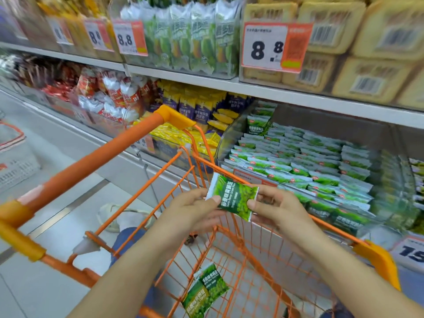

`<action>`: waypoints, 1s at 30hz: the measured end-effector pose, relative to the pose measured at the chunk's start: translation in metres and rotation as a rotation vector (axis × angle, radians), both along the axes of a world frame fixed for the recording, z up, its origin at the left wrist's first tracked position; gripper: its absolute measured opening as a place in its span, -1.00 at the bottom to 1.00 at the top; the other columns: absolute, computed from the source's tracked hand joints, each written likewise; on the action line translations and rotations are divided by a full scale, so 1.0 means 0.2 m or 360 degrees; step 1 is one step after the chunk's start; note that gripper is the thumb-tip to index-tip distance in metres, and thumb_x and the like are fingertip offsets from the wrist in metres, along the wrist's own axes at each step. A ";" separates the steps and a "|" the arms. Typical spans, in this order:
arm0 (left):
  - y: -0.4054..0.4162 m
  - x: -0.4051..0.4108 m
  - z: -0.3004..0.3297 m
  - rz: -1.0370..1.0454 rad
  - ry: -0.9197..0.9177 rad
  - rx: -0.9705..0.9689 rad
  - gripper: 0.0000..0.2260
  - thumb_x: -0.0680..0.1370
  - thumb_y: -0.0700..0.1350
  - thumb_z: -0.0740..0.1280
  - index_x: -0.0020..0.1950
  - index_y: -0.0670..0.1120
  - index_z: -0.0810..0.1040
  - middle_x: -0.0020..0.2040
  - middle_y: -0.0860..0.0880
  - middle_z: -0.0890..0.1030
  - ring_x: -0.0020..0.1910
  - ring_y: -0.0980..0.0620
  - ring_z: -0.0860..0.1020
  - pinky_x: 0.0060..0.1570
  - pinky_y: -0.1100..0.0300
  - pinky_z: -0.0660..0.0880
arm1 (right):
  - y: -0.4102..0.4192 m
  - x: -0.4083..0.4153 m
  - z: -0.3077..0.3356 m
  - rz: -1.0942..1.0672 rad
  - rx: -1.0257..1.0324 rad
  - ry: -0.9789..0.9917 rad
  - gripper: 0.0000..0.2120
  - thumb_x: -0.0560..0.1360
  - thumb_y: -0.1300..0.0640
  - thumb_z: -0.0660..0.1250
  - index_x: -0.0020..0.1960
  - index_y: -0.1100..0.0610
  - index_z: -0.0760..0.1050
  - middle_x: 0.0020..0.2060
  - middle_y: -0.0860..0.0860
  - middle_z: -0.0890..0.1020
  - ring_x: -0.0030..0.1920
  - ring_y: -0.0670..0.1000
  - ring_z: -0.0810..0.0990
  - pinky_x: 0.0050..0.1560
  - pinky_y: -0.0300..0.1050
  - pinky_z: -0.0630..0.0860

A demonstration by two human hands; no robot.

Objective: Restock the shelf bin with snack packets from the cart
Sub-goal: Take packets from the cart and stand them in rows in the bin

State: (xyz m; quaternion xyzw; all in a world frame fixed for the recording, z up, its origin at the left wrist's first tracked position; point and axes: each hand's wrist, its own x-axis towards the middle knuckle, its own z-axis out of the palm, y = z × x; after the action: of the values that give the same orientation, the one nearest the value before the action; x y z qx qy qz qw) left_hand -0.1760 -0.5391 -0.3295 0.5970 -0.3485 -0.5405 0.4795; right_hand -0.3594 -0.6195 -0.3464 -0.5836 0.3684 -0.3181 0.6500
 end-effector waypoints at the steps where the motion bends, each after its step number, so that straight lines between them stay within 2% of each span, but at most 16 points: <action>1: 0.00 -0.01 0.02 0.0020 0.0009 -0.0042 -0.72 0.58 -0.16 0.30 0.25 -0.23 0.53 0.15 -0.13 0.64 -0.01 0.01 0.67 -0.12 0.29 0.59 | 0.01 0.00 0.00 -0.0017 -0.0008 -0.0042 -0.88 0.49 0.34 0.34 -0.16 0.15 0.55 -0.40 -0.11 0.48 -0.37 -0.18 0.54 -0.24 -0.30 0.55; 4: -0.05 -0.02 0.08 0.0136 -0.0116 -0.0115 -0.76 0.59 -0.11 0.28 0.16 -0.20 0.61 0.05 -0.12 0.68 -0.04 0.00 0.68 -0.14 0.28 0.60 | 0.01 0.00 0.04 -0.0074 -0.0014 -0.0147 -0.78 0.47 0.39 0.33 -0.04 0.09 0.57 -0.42 -0.10 0.47 -0.38 -0.17 0.54 -0.23 -0.27 0.58; 7: -0.10 -0.04 0.10 0.0236 -0.0322 -0.0217 -0.85 0.58 -0.09 0.33 0.04 -0.10 0.66 -0.07 -0.05 0.70 -0.05 -0.01 0.66 -0.18 0.26 0.60 | 0.01 -0.02 0.05 -0.0089 -0.0209 -0.0089 -0.67 0.44 0.35 0.40 0.13 0.05 0.54 -0.21 -0.07 0.55 -0.29 -0.13 0.60 -0.11 -0.24 0.59; 10: -0.15 -0.07 0.11 0.0239 -0.1060 -0.0517 -0.91 0.53 -0.05 0.40 -0.13 0.01 0.68 -0.24 0.09 0.68 -0.16 0.13 0.64 -0.10 0.13 0.58 | 0.00 -0.03 0.07 -0.0119 -0.0478 0.0133 -0.64 0.36 0.02 0.49 0.14 -0.03 0.56 0.02 -0.12 0.63 -0.02 -0.19 0.61 0.02 -0.31 0.51; 11: -0.16 -0.09 0.12 0.0219 -0.1280 -0.0608 -0.91 0.53 -0.06 0.39 -0.12 0.01 0.69 -0.25 0.11 0.68 -0.18 0.13 0.63 -0.12 0.15 0.54 | -0.02 -0.03 0.09 -0.0112 -0.0467 0.0141 -0.63 0.35 -0.01 0.46 0.14 0.01 0.58 0.01 -0.08 0.65 -0.01 -0.17 0.61 0.02 -0.30 0.52; 13: -0.19 -0.12 0.15 0.0234 -0.1536 -0.0738 -0.89 0.55 -0.05 0.37 -0.08 0.01 0.70 -0.24 0.10 0.68 -0.19 0.08 0.61 -0.16 0.13 0.49 | -0.05 -0.02 0.16 -0.0083 -0.0497 0.0146 -0.83 0.41 0.09 0.43 -0.03 0.13 0.63 -0.20 0.01 0.65 -0.23 -0.14 0.59 -0.19 -0.35 0.49; 14: -0.21 -0.14 0.16 0.0231 -0.1606 -0.0802 -0.85 0.55 -0.01 0.34 -0.06 0.02 0.70 -0.21 0.08 0.69 -0.18 0.06 0.61 -0.16 0.11 0.50 | -0.07 -0.02 0.19 -0.0066 -0.0589 0.0228 -0.94 0.44 0.14 0.43 -0.21 0.10 0.61 -0.36 0.00 0.56 -0.37 -0.13 0.50 -0.31 -0.34 0.40; 16: -0.25 -0.14 0.15 0.0166 -0.1719 -0.0880 -0.73 0.54 0.08 0.24 0.08 0.03 0.68 -0.05 0.04 0.70 -0.06 0.01 0.63 -0.10 0.06 0.55 | -0.15 -0.04 0.19 -0.0113 -0.0765 0.0484 -0.66 0.42 0.10 0.47 -0.46 0.02 0.44 -0.52 -0.06 0.37 -0.47 -0.10 0.32 -0.38 -0.22 0.24; 18: -0.32 -0.11 0.08 0.0034 -0.2022 -0.0842 -0.59 0.59 0.14 0.14 0.35 0.01 0.51 0.37 -0.07 0.49 0.30 -0.06 0.49 0.22 -0.02 0.49 | -0.22 -0.06 0.21 -0.0208 -0.0833 0.0626 -0.69 0.40 0.02 0.49 -0.43 0.04 0.45 -0.51 -0.10 0.38 -0.43 -0.08 0.33 -0.33 -0.17 0.23; 20: -0.37 -0.05 0.00 -0.0102 -0.2357 -0.0701 -0.43 0.61 0.23 -0.05 0.55 -0.02 0.18 0.57 -0.14 0.05 0.55 -0.09 0.06 0.47 0.00 0.05 | -0.32 -0.06 0.25 -0.0318 -0.0804 0.0664 -0.77 0.41 0.01 0.48 -0.30 0.12 0.55 -0.44 -0.08 0.44 -0.37 -0.08 0.40 -0.27 -0.17 0.28; 21: -0.40 -0.01 -0.04 -0.0124 -0.2477 -0.0634 -0.38 0.58 0.25 -0.14 0.57 -0.03 0.10 0.57 -0.15 -0.02 0.55 -0.07 -0.07 0.47 0.02 -0.10 | -0.37 -0.05 0.27 -0.0378 -0.0775 0.0655 -0.75 0.42 0.02 0.47 -0.32 0.13 0.52 -0.43 -0.06 0.41 -0.37 -0.07 0.38 -0.26 -0.16 0.29; 23: -0.42 0.02 -0.09 -0.0185 -0.2607 -0.0517 -0.35 0.57 0.22 -0.19 0.54 -0.08 0.22 0.55 -0.17 0.14 0.53 -0.08 -0.02 0.44 -0.05 -0.09 | -0.47 -0.02 0.29 -0.0503 -0.0709 0.0602 -0.72 0.43 0.04 0.47 -0.34 0.03 0.41 -0.42 -0.10 0.38 -0.38 -0.09 0.38 -0.23 -0.13 0.33; 24: -0.43 0.02 -0.10 -0.0230 -0.2612 -0.0478 -0.35 0.57 0.21 -0.21 0.51 -0.09 0.28 0.53 -0.17 0.19 0.53 -0.07 -0.02 0.44 -0.06 -0.08 | -0.53 0.00 0.28 -0.0552 -0.0636 0.0565 -0.78 0.43 0.05 0.47 -0.26 0.01 0.43 -0.37 -0.11 0.44 -0.35 -0.09 0.43 -0.20 -0.12 0.40; 25: -0.43 0.01 -0.11 -0.0298 -0.2584 -0.0460 -0.32 0.55 0.20 -0.27 0.52 -0.07 0.27 0.55 -0.15 0.16 0.52 -0.03 -0.12 0.45 -0.05 -0.15 | -0.59 0.02 0.27 -0.0613 -0.0529 0.0544 -0.83 0.43 0.04 0.47 -0.13 0.04 0.49 -0.29 -0.08 0.52 -0.30 -0.06 0.50 -0.15 -0.10 0.47; 27: -0.43 -0.01 -0.14 -0.0352 -0.2483 -0.0460 -0.26 0.48 0.18 -0.42 0.56 -0.03 0.11 0.58 -0.08 0.00 0.45 0.05 -0.33 0.42 0.02 -0.31 | -0.72 0.07 0.22 -0.0758 -0.0318 0.0505 -0.69 0.42 0.02 0.48 0.08 0.11 0.52 -0.19 0.02 0.60 -0.22 0.01 0.55 -0.05 -0.08 0.53; 30: -0.42 -0.02 -0.14 -0.0312 -0.2393 -0.0461 -0.24 0.46 0.16 -0.46 0.58 -0.01 0.07 0.59 -0.05 -0.07 0.43 0.07 -0.39 0.41 0.06 -0.32 | -0.90 0.13 0.18 -0.0924 -0.0260 0.0548 -0.79 0.46 0.02 0.45 -0.05 0.08 0.48 -0.18 0.06 0.60 -0.31 -0.05 0.54 -0.05 -0.15 0.51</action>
State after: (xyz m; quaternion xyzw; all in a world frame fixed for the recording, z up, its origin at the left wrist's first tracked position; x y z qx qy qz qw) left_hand -0.1797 -0.6238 -0.3575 0.7014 -0.6991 0.0213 0.1373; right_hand -0.3327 -0.7988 -0.3110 -0.5497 0.5964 -0.4152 0.4119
